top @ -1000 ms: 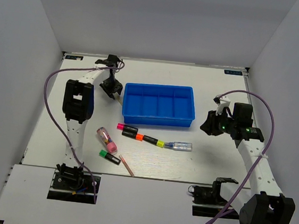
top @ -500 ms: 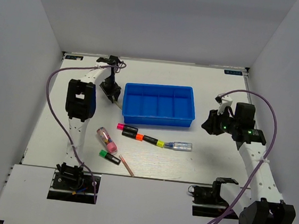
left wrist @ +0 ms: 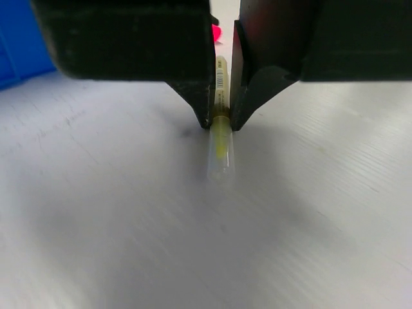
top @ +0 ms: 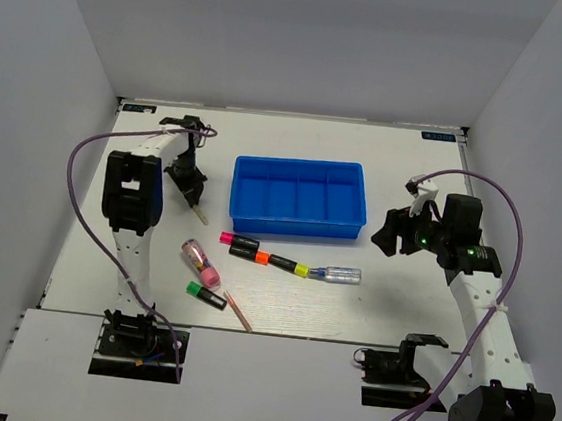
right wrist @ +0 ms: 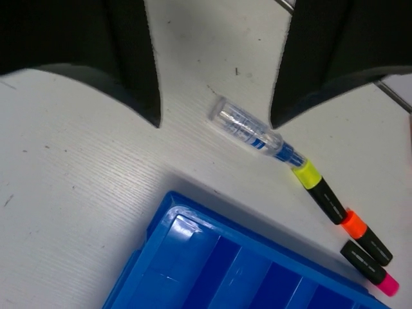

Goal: Sort the stationery into containers
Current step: Pick up the pen from the center of the board, then place the pen in the storage box.

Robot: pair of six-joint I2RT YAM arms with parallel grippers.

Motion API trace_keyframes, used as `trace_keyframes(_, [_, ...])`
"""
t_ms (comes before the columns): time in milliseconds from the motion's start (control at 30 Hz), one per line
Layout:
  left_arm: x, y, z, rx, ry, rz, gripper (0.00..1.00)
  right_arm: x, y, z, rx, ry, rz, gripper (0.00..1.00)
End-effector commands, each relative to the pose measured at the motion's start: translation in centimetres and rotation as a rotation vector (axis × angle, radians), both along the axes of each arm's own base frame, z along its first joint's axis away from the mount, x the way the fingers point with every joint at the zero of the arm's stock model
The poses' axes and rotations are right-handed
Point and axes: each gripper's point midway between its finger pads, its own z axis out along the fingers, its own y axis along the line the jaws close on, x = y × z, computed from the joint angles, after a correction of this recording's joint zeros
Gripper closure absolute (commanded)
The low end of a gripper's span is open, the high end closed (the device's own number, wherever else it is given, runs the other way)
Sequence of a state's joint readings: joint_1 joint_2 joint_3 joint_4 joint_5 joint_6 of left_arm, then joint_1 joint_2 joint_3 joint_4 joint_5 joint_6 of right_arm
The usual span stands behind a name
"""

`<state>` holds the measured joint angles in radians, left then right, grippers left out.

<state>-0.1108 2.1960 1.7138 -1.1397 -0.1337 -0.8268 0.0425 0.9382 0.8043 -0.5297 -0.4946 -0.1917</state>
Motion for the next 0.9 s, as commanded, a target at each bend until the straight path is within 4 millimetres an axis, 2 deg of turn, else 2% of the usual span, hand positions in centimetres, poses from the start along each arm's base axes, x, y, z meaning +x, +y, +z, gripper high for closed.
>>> trace_keyframes(0, [2.9,2.5,5.2,0.046,-0.175,-0.026,1.00,0.0,0.6,1.3,0.016,-0.045,0.040,0.28])
trace_keyframes(33, [4.2,2.6,7.0,0.050,-0.232,-0.040,1.00,-0.1,0.7,1.3,0.019,-0.043,0.049,0.41])
trace_keyframes(67, [4.7,2.7,8.7,0.055,-0.275,-0.094,1.00,-0.1,0.7,1.2,0.016,-0.044,0.052,0.86])
trace_keyframes(100, [5.0,2.3,9.5,0.040,-0.301,-0.119,1.00,-0.2,0.9,1.1,0.021,-0.041,0.063,1.00])
trace_keyframes(200, [6.3,0.5,13.3,-0.012,-0.445,-0.242,1.00,-0.3,1.1,0.8,0.023,-0.035,0.087,1.00])
trace_keyframes(233, [6.0,0.0,13.1,-0.030,-0.448,-0.267,1.00,-0.4,1.1,0.6,0.023,-0.029,0.092,0.79])
trace_keyframes(267, [5.8,-1.8,13.9,-0.097,-0.478,-0.322,1.00,-0.3,1.0,0.5,0.019,-0.025,0.092,0.31])
trace_keyframes(300, [5.6,-2.5,13.8,-0.100,-0.485,-0.375,1.00,-0.5,1.1,0.4,0.016,-0.013,0.098,0.24])
trace_keyframes(333, [5.9,-4.0,14.4,-0.140,-0.525,-0.419,1.00,-0.4,1.1,0.3,0.013,-0.011,0.109,0.24])
trace_keyframes(367, [5.6,-5.5,14.8,-0.191,-0.540,-0.464,1.00,-0.5,1.3,0.2,0.019,-0.007,0.119,0.31])
trace_keyframes(400, [5.4,-7.3,15.1,-0.231,-0.557,-0.561,1.00,-0.5,1.2,0.1,0.014,-0.006,0.126,0.68])
trace_keyframes(433, [4.8,-10.0,15.5,-0.271,-0.573,-0.639,1.00,-0.8,1.5,-0.2,0.018,0.003,0.144,0.87])
trace_keyframes(467, [4.9,-10.5,15.7,-0.272,-0.585,-0.667,1.00,-0.8,1.4,-0.2,0.021,0.002,0.143,0.99])
trace_keyframes(533, [4.5,-13.0,16.1,-0.269,-0.608,-0.778,1.00,-0.7,1.5,-0.4,0.021,0.006,0.147,1.00])
trace_keyframes(600, [4.6,-13.8,15.9,-0.255,-0.613,-0.826,1.00,-0.7,1.5,-0.3,0.019,0.003,0.144,1.00])
trace_keyframes(633, [4.4,-14.9,15.9,-0.256,-0.614,-0.857,1.00,-0.6,1.4,-0.3,0.017,-0.003,0.140,1.00])
trace_keyframes(867, [4.7,-16.1,12.6,-0.190,-0.565,-0.879,0.95,-0.5,1.2,-0.3,0.010,-0.005,0.134,0.99])
